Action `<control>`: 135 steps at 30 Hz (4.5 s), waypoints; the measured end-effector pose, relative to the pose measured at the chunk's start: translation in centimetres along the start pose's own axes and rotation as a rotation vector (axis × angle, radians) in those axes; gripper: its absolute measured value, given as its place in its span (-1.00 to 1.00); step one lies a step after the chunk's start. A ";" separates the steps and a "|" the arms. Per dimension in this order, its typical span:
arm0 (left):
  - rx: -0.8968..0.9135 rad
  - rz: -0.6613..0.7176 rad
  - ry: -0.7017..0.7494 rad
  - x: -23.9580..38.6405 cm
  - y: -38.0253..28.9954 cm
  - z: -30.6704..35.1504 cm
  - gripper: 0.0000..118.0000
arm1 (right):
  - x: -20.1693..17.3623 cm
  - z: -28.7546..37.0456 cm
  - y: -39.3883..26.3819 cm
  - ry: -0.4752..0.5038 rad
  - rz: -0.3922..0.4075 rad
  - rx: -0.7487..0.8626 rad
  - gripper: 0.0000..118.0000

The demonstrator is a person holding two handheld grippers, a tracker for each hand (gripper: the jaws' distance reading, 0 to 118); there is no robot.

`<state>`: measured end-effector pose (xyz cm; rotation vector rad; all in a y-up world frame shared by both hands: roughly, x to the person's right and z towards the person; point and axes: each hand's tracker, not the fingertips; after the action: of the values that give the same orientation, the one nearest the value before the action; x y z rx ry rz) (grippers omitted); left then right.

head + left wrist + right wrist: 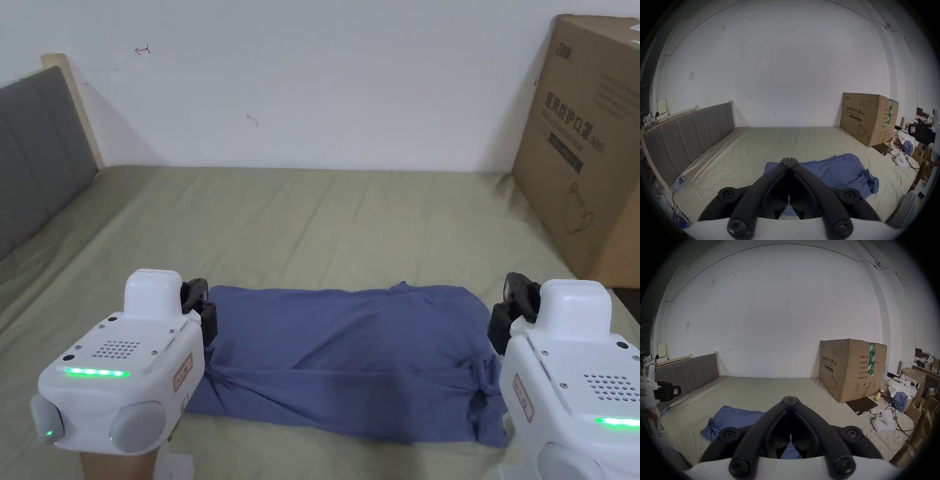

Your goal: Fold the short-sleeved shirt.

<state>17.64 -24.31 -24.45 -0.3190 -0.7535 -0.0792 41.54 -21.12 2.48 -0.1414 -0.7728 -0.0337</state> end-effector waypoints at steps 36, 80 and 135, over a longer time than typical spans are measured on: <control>-0.696 0.221 0.101 -8.9 -14.0 -16.6 -0.91 | 6.3 -11.5 -13.4 -0.058 -0.089 -0.516 -0.49; -0.781 0.251 0.121 -11.0 -18.3 -4.3 -0.32 | 8.2 -2.7 -22.1 -0.051 -0.203 -0.848 -0.21; -0.665 0.144 0.075 -11.0 -5.8 -27.8 0.46 | 1.8 -13.2 -4.2 0.004 -0.014 -0.236 -1.00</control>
<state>26.84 -38.96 -49.50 -0.9965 -0.6109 -0.2048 51.58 -27.12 -5.11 -0.3601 -0.7646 -0.1391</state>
